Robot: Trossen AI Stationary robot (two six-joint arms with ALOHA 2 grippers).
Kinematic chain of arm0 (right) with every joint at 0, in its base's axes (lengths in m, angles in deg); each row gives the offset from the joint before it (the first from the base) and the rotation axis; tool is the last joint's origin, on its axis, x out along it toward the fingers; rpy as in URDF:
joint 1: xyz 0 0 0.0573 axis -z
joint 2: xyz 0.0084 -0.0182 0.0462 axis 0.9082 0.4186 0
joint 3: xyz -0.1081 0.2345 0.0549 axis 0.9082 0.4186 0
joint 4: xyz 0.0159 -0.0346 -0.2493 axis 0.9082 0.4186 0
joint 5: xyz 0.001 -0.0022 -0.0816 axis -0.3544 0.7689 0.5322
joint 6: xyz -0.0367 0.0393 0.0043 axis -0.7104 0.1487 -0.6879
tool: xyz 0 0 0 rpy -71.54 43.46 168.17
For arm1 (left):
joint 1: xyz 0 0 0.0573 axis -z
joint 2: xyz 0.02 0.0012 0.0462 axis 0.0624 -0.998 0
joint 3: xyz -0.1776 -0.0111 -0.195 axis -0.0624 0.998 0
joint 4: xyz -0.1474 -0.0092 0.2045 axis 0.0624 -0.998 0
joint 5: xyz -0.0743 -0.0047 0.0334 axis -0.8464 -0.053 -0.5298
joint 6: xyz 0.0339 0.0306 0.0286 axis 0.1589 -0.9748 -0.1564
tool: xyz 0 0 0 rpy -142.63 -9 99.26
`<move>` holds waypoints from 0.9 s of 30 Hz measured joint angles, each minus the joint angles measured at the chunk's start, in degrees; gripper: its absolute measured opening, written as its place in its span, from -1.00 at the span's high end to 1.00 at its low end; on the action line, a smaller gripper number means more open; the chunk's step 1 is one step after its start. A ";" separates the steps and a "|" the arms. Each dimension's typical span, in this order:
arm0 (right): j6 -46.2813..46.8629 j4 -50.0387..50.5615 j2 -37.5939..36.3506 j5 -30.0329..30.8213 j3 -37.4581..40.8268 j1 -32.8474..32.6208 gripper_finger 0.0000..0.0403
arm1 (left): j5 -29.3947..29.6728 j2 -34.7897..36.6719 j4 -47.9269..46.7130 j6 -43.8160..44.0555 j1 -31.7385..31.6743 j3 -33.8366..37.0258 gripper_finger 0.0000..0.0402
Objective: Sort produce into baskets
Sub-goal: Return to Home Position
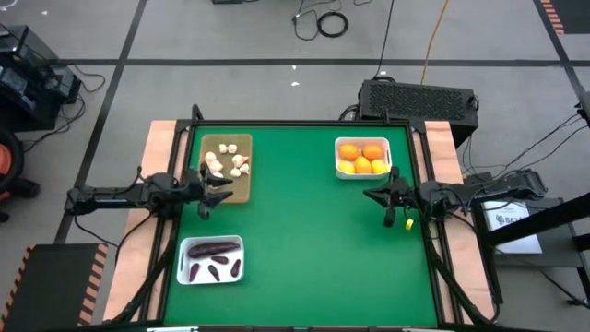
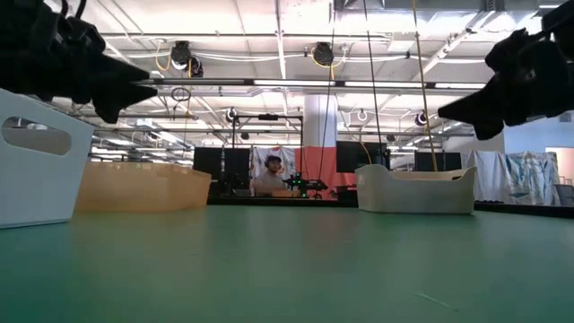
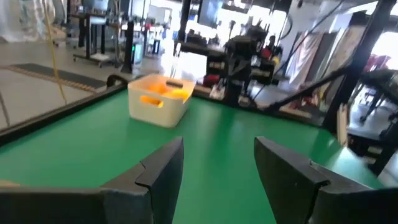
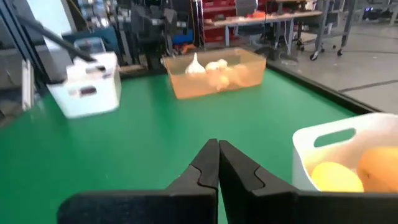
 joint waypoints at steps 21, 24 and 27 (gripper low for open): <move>-0.33 4.43 0.02 -0.03 0.00 0.00 1.00 | -0.18 0.00 -2.59 0.04 0.00 0.07 -0.01; -0.33 4.43 0.02 -0.04 -0.01 0.00 1.00 | -0.18 0.00 -2.63 0.06 0.00 0.09 -0.01; -0.33 4.43 0.02 -0.04 -0.02 0.00 1.00 | -0.18 0.00 -2.68 0.06 0.00 0.09 -0.01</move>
